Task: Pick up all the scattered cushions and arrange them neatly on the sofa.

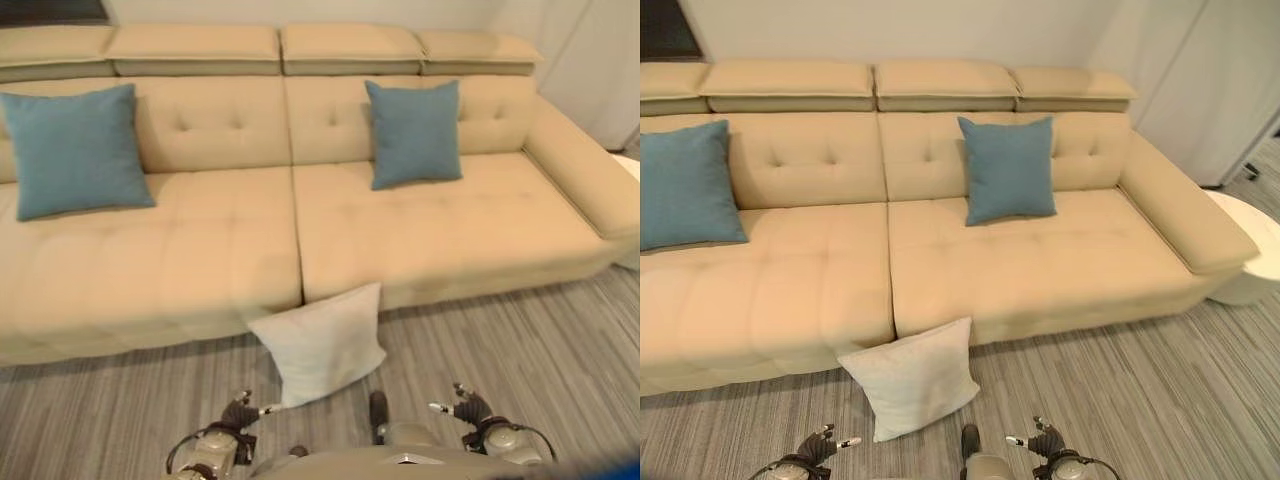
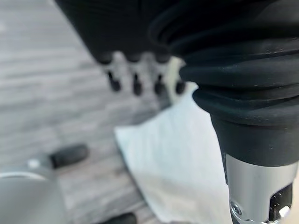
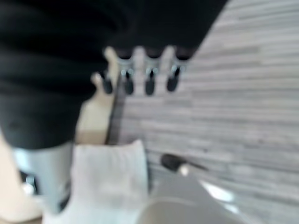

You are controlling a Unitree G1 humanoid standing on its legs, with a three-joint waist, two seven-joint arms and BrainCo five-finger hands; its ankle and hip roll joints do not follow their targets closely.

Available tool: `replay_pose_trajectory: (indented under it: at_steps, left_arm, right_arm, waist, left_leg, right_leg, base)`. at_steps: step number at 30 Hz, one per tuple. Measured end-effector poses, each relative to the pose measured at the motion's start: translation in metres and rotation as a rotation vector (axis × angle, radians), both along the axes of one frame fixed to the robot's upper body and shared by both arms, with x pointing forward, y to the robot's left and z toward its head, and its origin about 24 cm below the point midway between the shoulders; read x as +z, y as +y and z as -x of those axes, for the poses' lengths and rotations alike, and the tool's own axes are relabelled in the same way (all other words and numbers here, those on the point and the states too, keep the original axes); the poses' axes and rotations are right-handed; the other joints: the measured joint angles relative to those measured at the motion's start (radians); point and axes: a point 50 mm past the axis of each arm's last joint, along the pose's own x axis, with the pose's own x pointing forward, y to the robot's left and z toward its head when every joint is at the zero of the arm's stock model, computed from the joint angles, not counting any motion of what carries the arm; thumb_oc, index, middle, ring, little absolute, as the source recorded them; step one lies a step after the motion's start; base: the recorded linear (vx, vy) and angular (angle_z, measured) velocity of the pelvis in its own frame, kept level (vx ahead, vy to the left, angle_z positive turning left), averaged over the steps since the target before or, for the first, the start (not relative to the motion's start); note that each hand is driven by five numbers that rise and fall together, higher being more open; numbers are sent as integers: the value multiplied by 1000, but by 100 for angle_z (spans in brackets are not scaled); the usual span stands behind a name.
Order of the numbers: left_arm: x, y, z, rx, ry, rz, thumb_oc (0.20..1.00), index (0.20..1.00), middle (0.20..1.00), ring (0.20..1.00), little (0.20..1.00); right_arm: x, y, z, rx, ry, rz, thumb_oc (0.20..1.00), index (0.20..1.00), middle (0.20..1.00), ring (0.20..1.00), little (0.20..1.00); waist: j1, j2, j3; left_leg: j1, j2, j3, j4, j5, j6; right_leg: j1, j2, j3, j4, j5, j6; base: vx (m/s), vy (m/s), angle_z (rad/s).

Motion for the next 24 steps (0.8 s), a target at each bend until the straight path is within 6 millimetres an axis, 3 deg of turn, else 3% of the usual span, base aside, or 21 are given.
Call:
replay_pose_trajectory:
  at_steps: [3, 5, 7, 9, 11, 13, 15, 17, 18, 20, 22, 23, 24]
  left_arm:
    - [1, 0, -3, -3, -7, -1, 1000, 1000, 1000, 1000, 1000]
    - [3, -2, -14, -12, -34, 3, 1000, 1000, 1000, 1000, 1000]
    - [6, -2, -24, -18, -54, 1, 1000, 1000, 1000, 1000, 1000]
    - [10, -3, -36, -30, -84, 0, 1000, 1000, 1000, 1000, 1000]
    - [9, -4, -34, -51, -73, -4, 1000, 1000, 1000, 1000, 1000]
    - [11, -7, -41, -69, -89, -3, 1000, 1000, 1000, 1000, 1000]
    - [15, -7, -49, -78, -124, -1, 1000, 1000, 1000, 1000, 1000]
    - [16, -7, -50, -78, -125, -2, 1000, 1000, 1000, 1000, 1000]
    - [20, -8, -61, -83, -164, 1, 1000, 1000, 1000, 1000, 1000]
    - [32, -12, -84, -112, -241, 6, 1000, 1000, 1000, 1000, 1000]
    - [55, -16, -120, -148, -372, 1, 1000, 1000, 1000, 1000, 1000]
    - [56, -15, -121, -147, -380, 2, 1000, 1000, 1000, 1000, 1000]
    - [83, -18, -154, -140, -522, -7, 1000, 1000, 1000, 1000, 1000]
  right_arm:
    - [3, 1, -6, 6, -26, -5, 1000, 1000, 1000, 1000, 1000]
    - [2, 1, -4, 6, -27, -5, 1000, 1000, 1000, 1000, 1000]
    - [6, 1, -12, 6, -55, -9, 1000, 1000, 1000, 1000, 1000]
    - [6, -1, -11, -12, -54, -10, 1000, 1000, 1000, 1000, 1000]
    - [6, -3, -13, -19, -58, -7, 1000, 1000, 1000, 1000, 1000]
    - [7, -4, -13, -19, -66, -2, 1000, 1000, 1000, 1000, 1000]
    - [6, -5, -12, -19, -58, 4, 1000, 1000, 1000, 1000, 1000]
    - [5, -8, -10, -24, -47, 12, 1000, 1000, 1000, 1000, 1000]
    - [5, -9, -9, -26, -46, 14, 1000, 1000, 1000, 1000, 1000]
    - [13, -7, -28, -20, -103, 6, 1000, 1000, 1000, 1000, 1000]
    - [26, -1, -57, 10, -190, -3, 1000, 1000, 1000, 1000, 1000]
    - [27, -1, -58, 12, -195, -3, 1000, 1000, 1000, 1000, 1000]
    - [45, 5, -90, 34, -304, -11, 1000, 1000, 1000, 1000, 1000]
  waist:
    - [8, 12, 9]
    - [14, 0, 11]
    - [12, -17, 36]
    - [12, -33, 52]
    - [7, -35, 61]
    - [-24, -30, 84]
    - [-23, -37, 99]
    - [-42, -35, 103]
    - [-37, -40, 106]
    - [-38, -52, 134]
    - [-33, -56, 202]
    - [-33, -55, 205]
    - [-32, -52, 251]
  left_leg:
    - [-38, 40, -59, 40, -3, -36]
    - [-66, 46, -81, 76, 5, -53]
    - [-160, 50, -122, 159, 40, -102]
    - [-202, 48, -83, 185, 69, -109]
    - [-217, 65, 23, 190, 61, -92]
    - [-244, 92, 141, 197, 57, -87]
    - [-254, 85, 136, 180, 56, -85]
    - [-215, 74, 119, 119, 40, -56]
    - [-230, 48, 128, 119, 41, -42]
    - [-282, 21, 160, 131, 43, -3]
    - [-355, 1, 180, 194, 30, 27]
    - [-359, 0, 181, 198, 29, 28]
    - [-465, -5, 194, 282, 4, 51]
  right_leg:
    - [47, 27, -74, -68, 20, -34]
    - [54, 29, -119, -68, -7, -54]
    - [57, 32, -168, -68, -34, -54]
    - [56, 27, -207, -68, -44, -69]
    - [56, 34, -237, -69, -56, -85]
    - [59, 33, -299, -70, -62, -92]
    - [14, 31, -286, -37, -69, -93]
    - [4, 30, -272, -20, -67, -89]
    - [-52, 6, -249, 31, -74, -72]
    - [-144, -32, -212, 106, -69, -51]
    - [-214, -65, -186, 149, -54, -35]
    - [-217, -67, -185, 151, -52, -33]
    - [-308, -86, -166, 187, -33, -20]
  base:
    - [32, -213, 65]
    - [-44, -247, 87]
    - [-82, -171, 115]
    - [-43, -11, 90]
    - [-46, 8, 49]
    - [43, 40, 60]
    - [99, 87, 2]
    - [-33, 191, -30]
    - [-140, 194, -32]
    - [-150, 105, -36]
    - [-231, 95, -14]
    - [-156, 65, -7]
    - [-90, 36, -4]
